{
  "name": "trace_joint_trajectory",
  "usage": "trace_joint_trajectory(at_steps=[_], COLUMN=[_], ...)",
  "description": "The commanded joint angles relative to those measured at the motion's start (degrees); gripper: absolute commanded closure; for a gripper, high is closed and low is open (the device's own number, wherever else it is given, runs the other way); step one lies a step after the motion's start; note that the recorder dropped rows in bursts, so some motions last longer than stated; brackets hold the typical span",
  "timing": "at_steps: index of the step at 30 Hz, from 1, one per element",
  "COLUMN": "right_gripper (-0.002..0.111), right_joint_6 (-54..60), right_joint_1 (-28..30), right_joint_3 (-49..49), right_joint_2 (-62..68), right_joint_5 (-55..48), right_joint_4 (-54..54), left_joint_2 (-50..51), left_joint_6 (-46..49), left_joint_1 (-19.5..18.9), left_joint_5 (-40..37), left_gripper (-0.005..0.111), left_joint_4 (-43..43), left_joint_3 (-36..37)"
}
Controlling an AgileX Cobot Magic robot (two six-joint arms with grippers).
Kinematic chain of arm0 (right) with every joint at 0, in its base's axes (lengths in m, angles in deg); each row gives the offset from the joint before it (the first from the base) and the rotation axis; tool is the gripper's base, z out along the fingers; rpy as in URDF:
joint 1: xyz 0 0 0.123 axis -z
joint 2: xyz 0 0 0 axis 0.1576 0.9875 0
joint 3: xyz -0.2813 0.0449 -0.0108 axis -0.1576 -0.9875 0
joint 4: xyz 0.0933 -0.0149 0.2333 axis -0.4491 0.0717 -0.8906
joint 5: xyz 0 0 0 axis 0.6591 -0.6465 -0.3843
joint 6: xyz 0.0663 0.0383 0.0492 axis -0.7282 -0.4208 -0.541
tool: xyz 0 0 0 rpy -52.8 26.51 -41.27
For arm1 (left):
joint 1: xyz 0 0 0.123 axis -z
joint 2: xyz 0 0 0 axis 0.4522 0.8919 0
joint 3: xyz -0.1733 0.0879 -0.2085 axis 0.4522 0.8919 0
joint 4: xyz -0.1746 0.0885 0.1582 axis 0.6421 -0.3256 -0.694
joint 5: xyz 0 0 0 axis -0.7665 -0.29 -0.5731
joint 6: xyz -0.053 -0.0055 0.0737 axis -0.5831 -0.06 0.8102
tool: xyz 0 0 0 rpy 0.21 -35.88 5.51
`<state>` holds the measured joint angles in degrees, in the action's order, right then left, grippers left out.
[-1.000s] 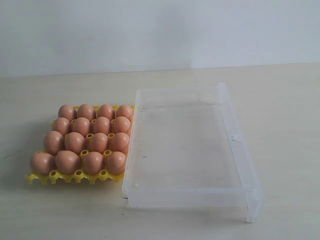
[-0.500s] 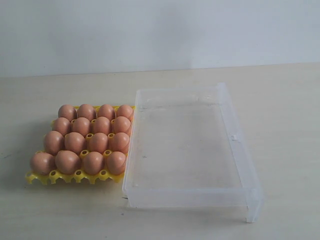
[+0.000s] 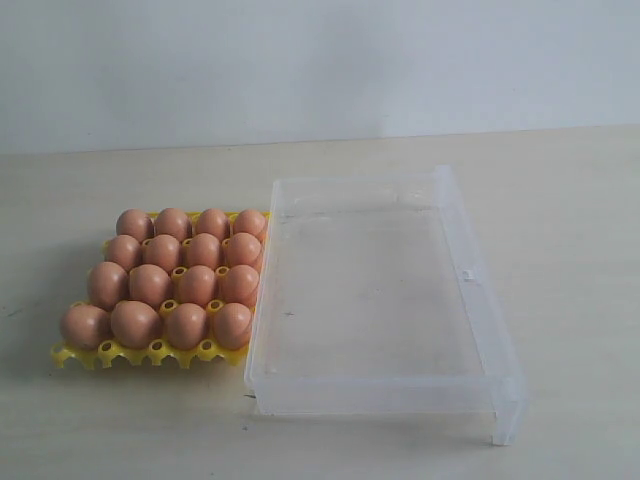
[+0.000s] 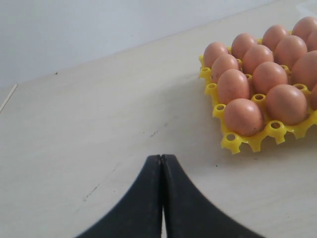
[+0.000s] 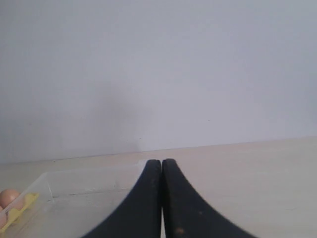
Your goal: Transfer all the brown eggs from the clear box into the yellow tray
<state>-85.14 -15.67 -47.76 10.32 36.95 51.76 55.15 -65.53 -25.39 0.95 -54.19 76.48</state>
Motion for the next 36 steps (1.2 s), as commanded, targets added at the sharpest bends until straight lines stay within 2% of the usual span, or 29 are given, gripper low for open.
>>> trace_joint_trajectory(at_steps=[1,36], right_gripper=[0.108,0.108], right_joint_6=[0.00,0.00], right_joint_1=[1.87,2.53], right_joint_3=[-0.24,-0.24], right_joint_2=[-0.37,-0.37], right_joint_5=[0.08,0.08], right_joint_4=[0.34,0.34], left_joint_2=[-0.35,-0.35], left_joint_6=[-0.33,-0.33], left_joint_1=[0.34,0.34], left_joint_5=[0.36,0.36], left_gripper=[0.107,0.107], left_joint_4=[0.00,0.00], left_joint_3=[-0.23,-0.23])
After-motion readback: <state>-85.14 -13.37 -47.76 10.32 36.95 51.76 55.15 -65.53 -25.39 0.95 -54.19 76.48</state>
